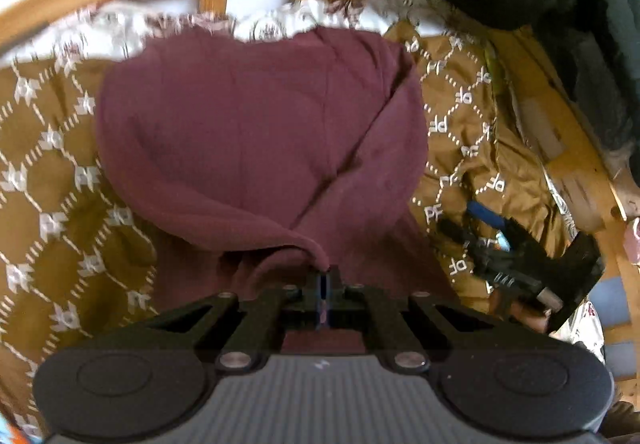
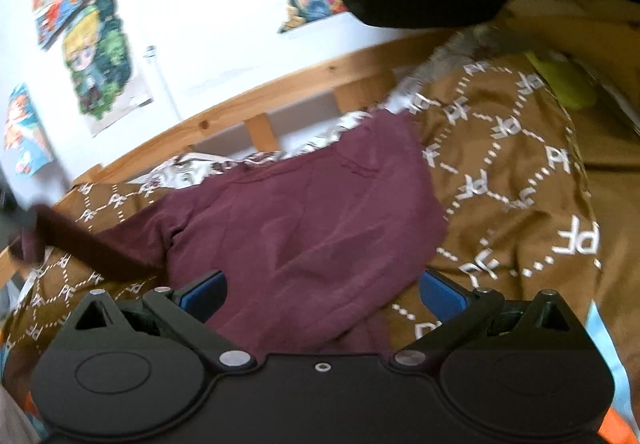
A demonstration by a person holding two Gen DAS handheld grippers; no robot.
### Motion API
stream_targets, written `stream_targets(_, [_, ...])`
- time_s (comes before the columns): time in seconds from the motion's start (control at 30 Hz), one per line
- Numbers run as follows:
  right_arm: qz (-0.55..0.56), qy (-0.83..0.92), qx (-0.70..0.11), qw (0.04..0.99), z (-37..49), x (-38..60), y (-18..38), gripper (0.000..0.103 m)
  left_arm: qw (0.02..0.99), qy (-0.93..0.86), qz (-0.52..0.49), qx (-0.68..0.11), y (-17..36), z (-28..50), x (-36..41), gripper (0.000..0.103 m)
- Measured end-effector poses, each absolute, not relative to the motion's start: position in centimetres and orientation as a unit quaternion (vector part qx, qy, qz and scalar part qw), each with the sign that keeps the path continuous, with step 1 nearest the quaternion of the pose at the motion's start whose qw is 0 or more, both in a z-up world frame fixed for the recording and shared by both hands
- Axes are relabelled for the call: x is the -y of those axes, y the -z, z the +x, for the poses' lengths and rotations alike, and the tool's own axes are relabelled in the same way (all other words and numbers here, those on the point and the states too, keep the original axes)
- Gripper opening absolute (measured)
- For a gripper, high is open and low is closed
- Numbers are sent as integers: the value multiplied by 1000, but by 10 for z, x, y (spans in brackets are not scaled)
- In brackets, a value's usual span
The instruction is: Fold small clothes
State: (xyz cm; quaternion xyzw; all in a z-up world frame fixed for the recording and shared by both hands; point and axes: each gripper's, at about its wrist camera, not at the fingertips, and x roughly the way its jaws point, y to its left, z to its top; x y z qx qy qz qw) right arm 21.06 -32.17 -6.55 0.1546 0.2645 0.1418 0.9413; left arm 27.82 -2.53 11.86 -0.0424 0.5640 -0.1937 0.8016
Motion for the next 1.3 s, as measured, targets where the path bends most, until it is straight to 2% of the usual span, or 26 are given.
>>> stream_targets(0.2, [161, -129, -286, 936, 216, 325, 73, 102, 809, 171, -86, -556, -60, 262, -1, 5])
stream_targets(0.27, [147, -132, -295, 935, 218, 320, 76, 102, 814, 170, -104, -545, -47, 256, -13, 28])
stream_targets(0.3, [140, -135, -300, 934, 219, 317, 78, 102, 816, 172, -111, -541, -44, 254, -19, 50])
stream_targets(0.33, [131, -138, -305, 933, 221, 313, 79, 102, 820, 171, -117, -534, -42, 252, -26, 64])
stream_targets(0.4, [104, -146, -313, 933, 221, 301, 82, 102, 837, 154, -115, -513, -43, 251, -40, 69])
stream_targets(0.5, [49, -176, -301, 936, 214, 278, 82, 102, 864, 101, -98, -484, -42, 248, -63, 85])
stream_targets(0.63, [-62, -264, -249, 930, 185, 227, 78, 102, 894, 18, -77, -441, -29, 267, -99, 86])
stream_targets(0.77, [-159, -385, -193, 889, 150, 173, 80, 97, 896, -31, -111, -430, 5, 298, -126, 82])
stream_targets(0.87, [-206, -438, -188, 855, 135, 146, 86, 89, 888, -20, -137, -439, 23, 316, -134, 80])
stream_targets(0.97, [-237, -471, -200, 826, 128, 124, 96, 81, 881, -1, -148, -450, 32, 331, -136, 72])
stream_targets(1.03, [-251, -495, -207, 806, 125, 112, 101, 78, 873, 9, -158, -462, 39, 337, -136, 49])
stream_targets(1.07, [-259, -504, -208, 797, 122, 106, 103, 75, 868, 13, -169, -467, 42, 340, -138, 42])
stream_targets(1.13, [-274, -511, -214, 786, 120, 94, 108, 68, 863, 14, -189, -468, 47, 339, -137, 2])
stream_targets(1.23, [-288, -509, -221, 780, 117, 84, 114, 41, 863, 13, -211, -459, 49, 333, -142, 0])
stream_targets(1.27, [-291, -509, -224, 778, 117, 83, 115, 25, 865, 14, -214, -453, 49, 332, -143, 0])
stream_targets(1.3, [-289, -507, -226, 780, 118, 83, 115, 15, 865, 14, -219, -450, 47, 331, -144, 0])
